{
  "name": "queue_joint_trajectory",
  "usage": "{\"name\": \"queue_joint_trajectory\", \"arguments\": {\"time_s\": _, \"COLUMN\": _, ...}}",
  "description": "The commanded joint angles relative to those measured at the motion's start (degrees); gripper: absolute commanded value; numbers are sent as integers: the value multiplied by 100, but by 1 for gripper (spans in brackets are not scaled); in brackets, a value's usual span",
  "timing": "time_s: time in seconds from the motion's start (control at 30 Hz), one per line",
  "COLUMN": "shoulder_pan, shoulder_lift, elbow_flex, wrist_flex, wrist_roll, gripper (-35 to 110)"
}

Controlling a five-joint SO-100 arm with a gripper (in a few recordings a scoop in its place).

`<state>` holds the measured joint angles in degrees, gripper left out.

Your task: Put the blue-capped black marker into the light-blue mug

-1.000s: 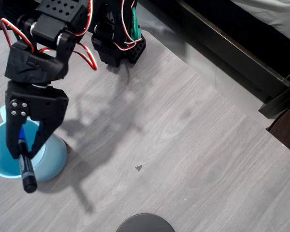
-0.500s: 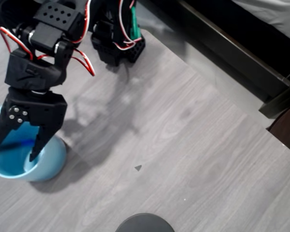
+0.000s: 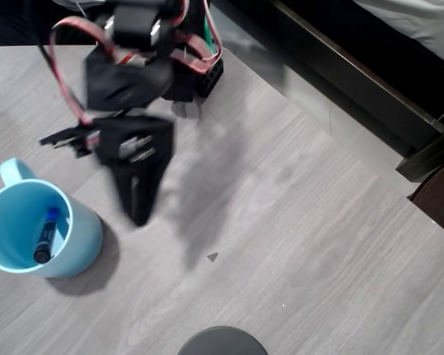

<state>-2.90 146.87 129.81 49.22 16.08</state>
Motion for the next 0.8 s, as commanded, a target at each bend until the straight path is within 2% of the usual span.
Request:
{"name": "queue_joint_trajectory", "arguments": {"time_s": 0.0, "shoulder_pan": -404, "shoulder_lift": 571, "elbow_flex": 378, "wrist_flex": 650, "wrist_roll": -439, "gripper": 0}}
{"name": "queue_joint_trajectory", "arguments": {"time_s": 0.3, "shoulder_pan": -352, "shoulder_lift": 2707, "elbow_flex": 3015, "wrist_flex": 562, "wrist_roll": -1037, "gripper": 0}}
{"name": "queue_joint_trajectory", "arguments": {"time_s": 0.5, "shoulder_pan": -308, "shoulder_lift": 4263, "elbow_flex": 4201, "wrist_flex": 967, "wrist_roll": -1354, "gripper": 0}}
{"name": "queue_joint_trajectory", "arguments": {"time_s": 0.77, "shoulder_pan": -62, "shoulder_lift": 4438, "elbow_flex": 4711, "wrist_flex": 1099, "wrist_roll": -1397, "gripper": 0}}
